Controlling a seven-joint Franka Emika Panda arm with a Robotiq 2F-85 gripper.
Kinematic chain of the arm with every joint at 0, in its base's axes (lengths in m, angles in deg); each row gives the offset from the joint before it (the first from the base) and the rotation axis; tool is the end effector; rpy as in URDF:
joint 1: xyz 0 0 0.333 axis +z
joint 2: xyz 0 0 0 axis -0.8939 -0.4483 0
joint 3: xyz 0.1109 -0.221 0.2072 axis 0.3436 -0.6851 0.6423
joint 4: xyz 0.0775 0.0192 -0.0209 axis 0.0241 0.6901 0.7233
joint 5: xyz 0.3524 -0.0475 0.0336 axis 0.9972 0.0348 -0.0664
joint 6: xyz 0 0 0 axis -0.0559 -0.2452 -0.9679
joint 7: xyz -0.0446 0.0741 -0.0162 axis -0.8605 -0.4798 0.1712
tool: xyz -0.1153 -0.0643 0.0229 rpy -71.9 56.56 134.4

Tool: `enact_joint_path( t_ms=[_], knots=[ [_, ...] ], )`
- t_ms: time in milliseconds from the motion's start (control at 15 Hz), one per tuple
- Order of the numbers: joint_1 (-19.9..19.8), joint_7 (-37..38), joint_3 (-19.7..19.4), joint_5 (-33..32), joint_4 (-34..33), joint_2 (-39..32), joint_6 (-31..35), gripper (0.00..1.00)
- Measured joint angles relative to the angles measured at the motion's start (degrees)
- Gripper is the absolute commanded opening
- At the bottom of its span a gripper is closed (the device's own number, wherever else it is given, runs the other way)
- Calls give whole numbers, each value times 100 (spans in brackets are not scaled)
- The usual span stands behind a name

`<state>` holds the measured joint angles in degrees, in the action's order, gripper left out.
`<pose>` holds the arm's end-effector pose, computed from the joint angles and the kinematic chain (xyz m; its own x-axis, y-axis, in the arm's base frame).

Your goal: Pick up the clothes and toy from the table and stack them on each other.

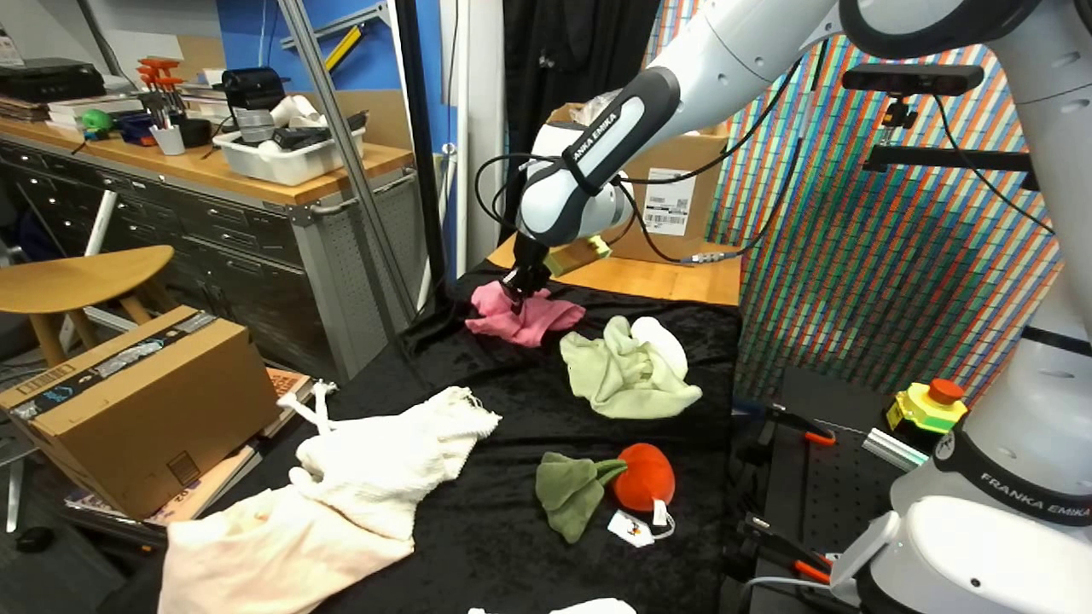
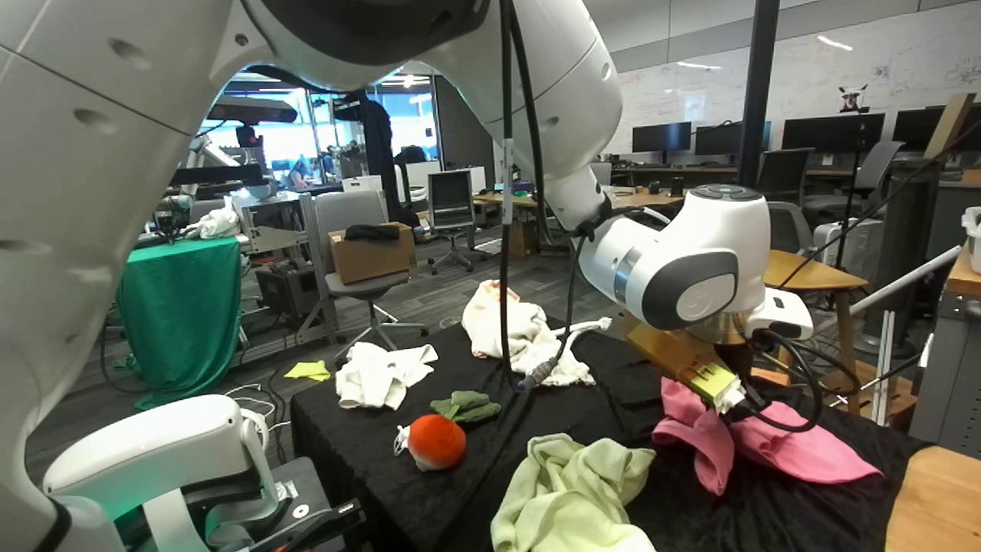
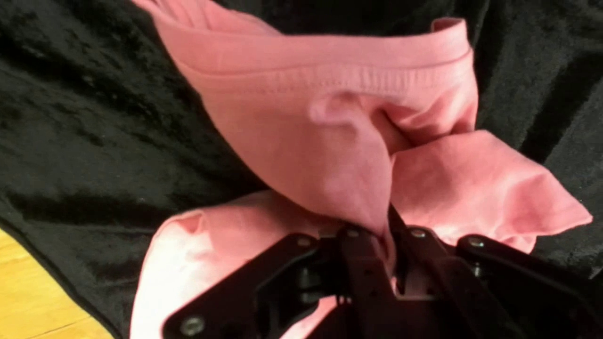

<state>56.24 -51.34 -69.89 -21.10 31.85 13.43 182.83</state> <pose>0.6468 -0.0760 0.2063 0.9602 -0.1704 0.2211 -0.1561 -0.9844 -0.0808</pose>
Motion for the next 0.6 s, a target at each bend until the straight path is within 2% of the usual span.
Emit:
enact_joint_path(
  t_ms=[267,600],
  knots=[
    [116,0,-10,-139,265,295,-80,4],
    [400,86,-55,-507,1240,1333,-74,4]
  ],
)
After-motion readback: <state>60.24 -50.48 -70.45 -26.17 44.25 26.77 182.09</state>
